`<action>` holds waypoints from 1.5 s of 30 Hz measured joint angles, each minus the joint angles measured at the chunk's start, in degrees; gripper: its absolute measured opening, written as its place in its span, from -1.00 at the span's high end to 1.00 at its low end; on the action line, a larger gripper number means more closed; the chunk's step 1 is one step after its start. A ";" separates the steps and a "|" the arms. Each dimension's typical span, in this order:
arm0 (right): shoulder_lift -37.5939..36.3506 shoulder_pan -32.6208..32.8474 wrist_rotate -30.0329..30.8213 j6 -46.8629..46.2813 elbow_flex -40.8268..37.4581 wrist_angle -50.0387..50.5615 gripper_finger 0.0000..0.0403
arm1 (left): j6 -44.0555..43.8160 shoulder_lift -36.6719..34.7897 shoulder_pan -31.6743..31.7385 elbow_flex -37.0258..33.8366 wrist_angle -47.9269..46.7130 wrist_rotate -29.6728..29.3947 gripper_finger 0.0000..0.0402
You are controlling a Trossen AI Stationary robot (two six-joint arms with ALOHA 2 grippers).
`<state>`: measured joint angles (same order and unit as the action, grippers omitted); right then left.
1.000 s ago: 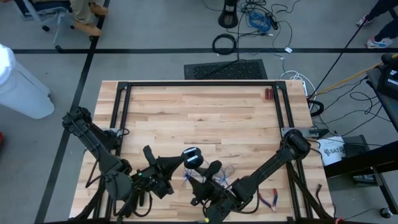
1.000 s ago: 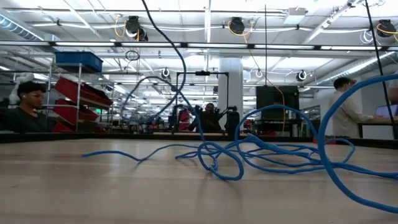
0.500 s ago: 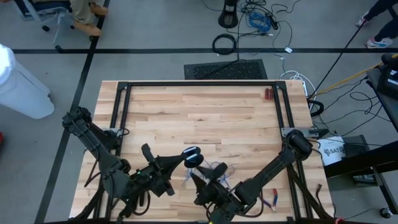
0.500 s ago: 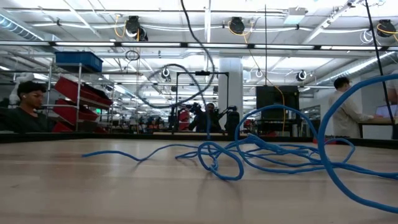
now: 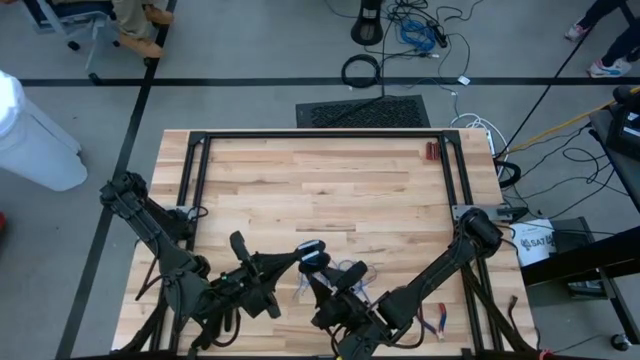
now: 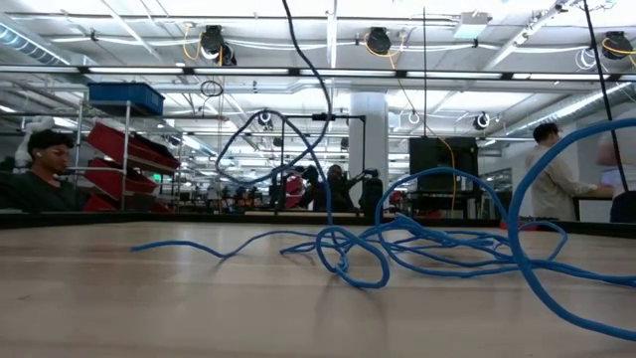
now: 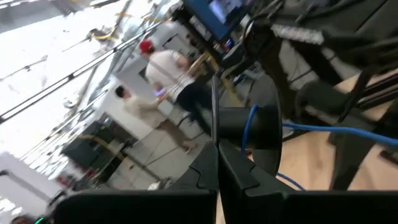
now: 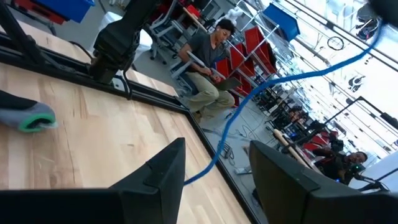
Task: Coil cords
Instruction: Uncoil the blue wire from the black spool
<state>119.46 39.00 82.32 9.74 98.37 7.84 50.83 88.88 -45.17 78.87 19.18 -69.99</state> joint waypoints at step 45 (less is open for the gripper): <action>0.00 10.83 -11.21 53.91 0.04 -47.82 1.00 | -1.01 0.02 0.94 0.00 -3.52 -9.23 0.99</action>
<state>119.46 49.83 71.12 63.64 98.41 -39.98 49.82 88.90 -44.23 78.87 15.66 -79.22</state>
